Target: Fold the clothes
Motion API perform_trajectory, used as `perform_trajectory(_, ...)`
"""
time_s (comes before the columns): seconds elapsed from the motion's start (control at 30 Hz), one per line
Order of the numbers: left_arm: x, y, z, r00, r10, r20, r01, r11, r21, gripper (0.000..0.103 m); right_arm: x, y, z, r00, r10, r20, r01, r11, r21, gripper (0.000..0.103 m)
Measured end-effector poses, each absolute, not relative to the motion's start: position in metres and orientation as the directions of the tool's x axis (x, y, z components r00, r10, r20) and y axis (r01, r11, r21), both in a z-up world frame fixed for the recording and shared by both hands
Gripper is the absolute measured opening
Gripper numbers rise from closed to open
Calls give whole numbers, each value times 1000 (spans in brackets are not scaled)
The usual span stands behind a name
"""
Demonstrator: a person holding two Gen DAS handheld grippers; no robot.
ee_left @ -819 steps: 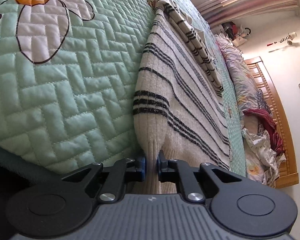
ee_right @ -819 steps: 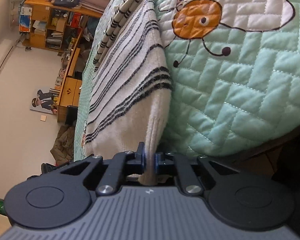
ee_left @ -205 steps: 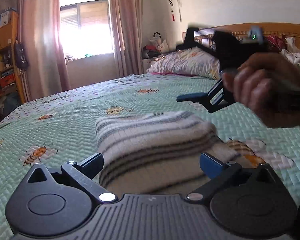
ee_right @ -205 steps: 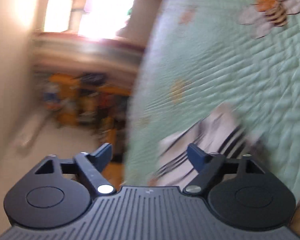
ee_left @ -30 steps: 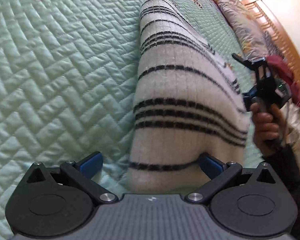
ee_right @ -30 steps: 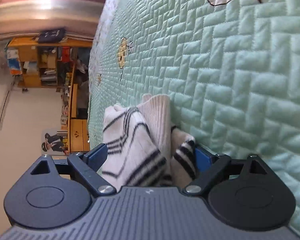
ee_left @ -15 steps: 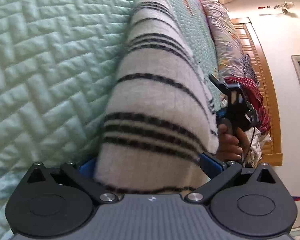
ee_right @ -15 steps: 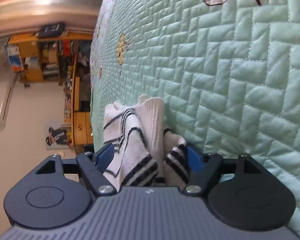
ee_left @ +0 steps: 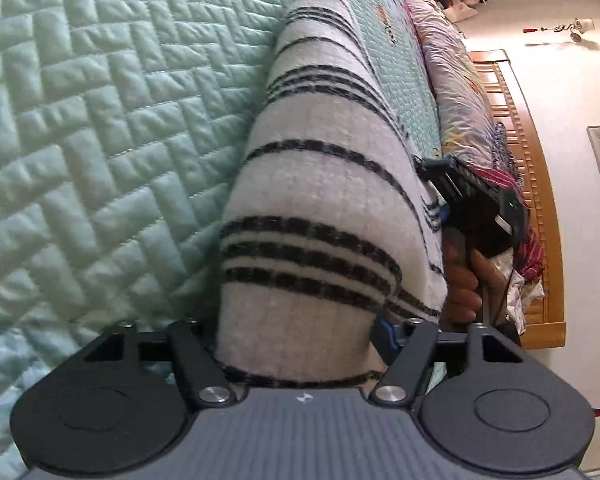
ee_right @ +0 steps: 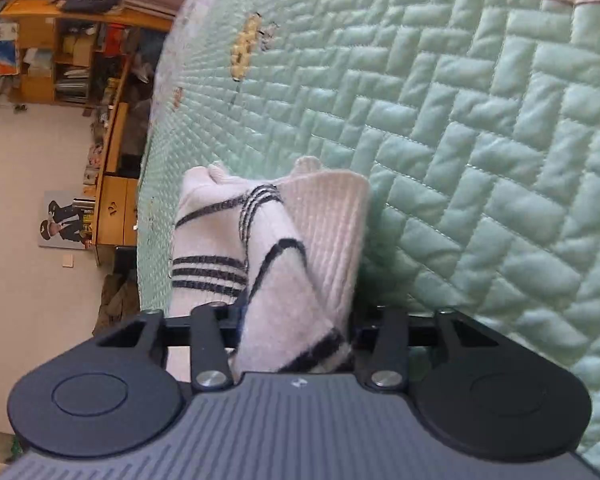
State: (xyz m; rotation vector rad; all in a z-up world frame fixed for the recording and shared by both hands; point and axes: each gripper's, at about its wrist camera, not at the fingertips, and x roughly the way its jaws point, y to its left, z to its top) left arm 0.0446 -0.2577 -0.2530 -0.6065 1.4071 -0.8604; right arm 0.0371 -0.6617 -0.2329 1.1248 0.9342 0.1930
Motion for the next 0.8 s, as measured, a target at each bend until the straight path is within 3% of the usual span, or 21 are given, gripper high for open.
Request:
perform_trajectory(0.1,44,-262,-249,-37,-790,-612,175,598,-782,53,33,-657,-223,642,521,-562,298,506,809,37)
perform_trajectory(0.17,45,-267,-245,-30,-784,-620,196,604,-772,39,30,-654,-216,656,490,-575,293,537,791,36)
perform_trajectory(0.27,44,-269,-241,-17,-784,-621,212,604,-768,31,25,-649,-206,675,441,-591,286,581,762,35)
perform_trajectory(0.53,45,-259,-221,28,-814,-580,216,571,-792,24,26,-635,-178,708,359,-609,288,640,713,33)
perform_trajectory(0.8,79,-256,-179,31,-889,-458,250,450,-857,24,60,-620,-129,727,362,-584,237,665,708,32)
